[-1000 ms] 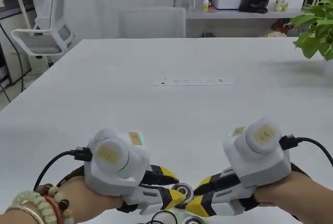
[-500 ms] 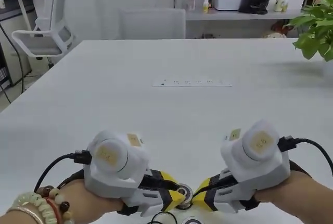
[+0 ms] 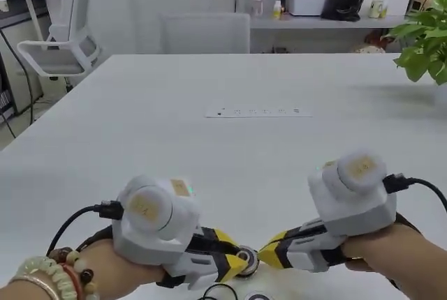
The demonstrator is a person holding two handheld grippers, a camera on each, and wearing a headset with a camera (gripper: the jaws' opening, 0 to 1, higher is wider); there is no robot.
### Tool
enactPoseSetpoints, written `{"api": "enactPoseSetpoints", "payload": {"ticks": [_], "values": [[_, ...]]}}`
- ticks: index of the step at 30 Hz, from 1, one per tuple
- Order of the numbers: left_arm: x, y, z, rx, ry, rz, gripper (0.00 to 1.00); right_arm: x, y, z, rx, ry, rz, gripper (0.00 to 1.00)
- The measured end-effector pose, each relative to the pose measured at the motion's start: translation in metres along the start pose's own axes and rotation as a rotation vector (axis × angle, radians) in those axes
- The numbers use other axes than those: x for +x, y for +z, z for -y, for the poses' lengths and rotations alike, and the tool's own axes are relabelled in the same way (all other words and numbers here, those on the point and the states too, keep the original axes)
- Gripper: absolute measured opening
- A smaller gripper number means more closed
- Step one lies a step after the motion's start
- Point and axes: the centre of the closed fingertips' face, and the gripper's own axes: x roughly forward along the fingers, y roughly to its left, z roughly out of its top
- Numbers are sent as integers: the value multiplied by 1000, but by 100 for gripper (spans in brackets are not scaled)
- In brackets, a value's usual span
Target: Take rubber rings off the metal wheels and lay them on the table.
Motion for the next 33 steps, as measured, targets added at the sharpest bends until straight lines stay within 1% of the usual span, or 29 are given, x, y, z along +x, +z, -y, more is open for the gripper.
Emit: {"api": "enactPoseSetpoints", "payload": {"ticks": [1,4,7,17,26,27,28,29,30,31,32,33], "values": [[0,0,0,2,0,-1,14,0,1,-2,-2,4,5,0],[0,0,-1,3,4,-2,14,0,3,-6,3,5,-1,0],[1,0,-1,23,11,-5,13,0,4,-7,-7,4,-2,0],[-1,0,-1,23,13,-4,13,-1,9,-12,-1,10,6,0],[0,0,-1,26,14,-4,13,-1,12,-18,-6,30,13,0],[0,0,-1,26,16,-4,13,-1,15,-22,-3,48,25,0],[1,0,-2,22,22,-9,13,-1,22,-34,15,109,65,0],[4,1,-1,24,18,-4,13,-5,44,-39,73,123,165,0],[5,3,-1,27,19,1,13,-5,27,-33,34,74,42,0],[3,2,-2,24,21,-4,13,-3,34,-30,-49,51,80,0],[2,2,-2,17,23,-1,13,1,30,-36,-20,65,68,0],[2,2,-2,16,23,0,13,1,30,-35,-11,68,74,0]]}}
